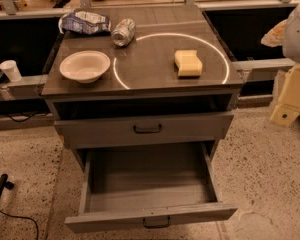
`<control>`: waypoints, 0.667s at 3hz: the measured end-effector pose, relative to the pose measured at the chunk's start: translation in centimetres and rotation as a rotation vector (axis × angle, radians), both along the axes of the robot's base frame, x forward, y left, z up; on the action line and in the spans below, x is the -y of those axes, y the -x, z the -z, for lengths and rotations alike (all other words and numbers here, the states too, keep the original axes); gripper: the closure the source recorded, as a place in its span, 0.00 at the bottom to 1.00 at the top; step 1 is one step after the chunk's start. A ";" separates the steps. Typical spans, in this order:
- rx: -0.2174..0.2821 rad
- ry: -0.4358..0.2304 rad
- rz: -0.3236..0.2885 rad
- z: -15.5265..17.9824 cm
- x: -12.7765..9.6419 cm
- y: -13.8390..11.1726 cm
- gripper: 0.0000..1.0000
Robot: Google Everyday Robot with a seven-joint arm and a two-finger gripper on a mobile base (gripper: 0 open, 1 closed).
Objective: Place blue chip bag into middle drawer
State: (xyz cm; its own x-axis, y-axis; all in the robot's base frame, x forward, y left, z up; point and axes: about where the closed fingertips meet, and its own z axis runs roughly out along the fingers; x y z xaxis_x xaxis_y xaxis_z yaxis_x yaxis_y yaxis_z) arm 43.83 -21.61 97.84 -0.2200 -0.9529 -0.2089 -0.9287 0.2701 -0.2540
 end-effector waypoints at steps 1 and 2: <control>0.000 0.000 0.000 0.0 0.0 0.0 0.00; 0.022 -0.027 -0.015 0.3 -1.6 -3.1 0.00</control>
Offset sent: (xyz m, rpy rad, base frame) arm 0.0936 0.0448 -0.0128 0.0830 -0.0521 0.0425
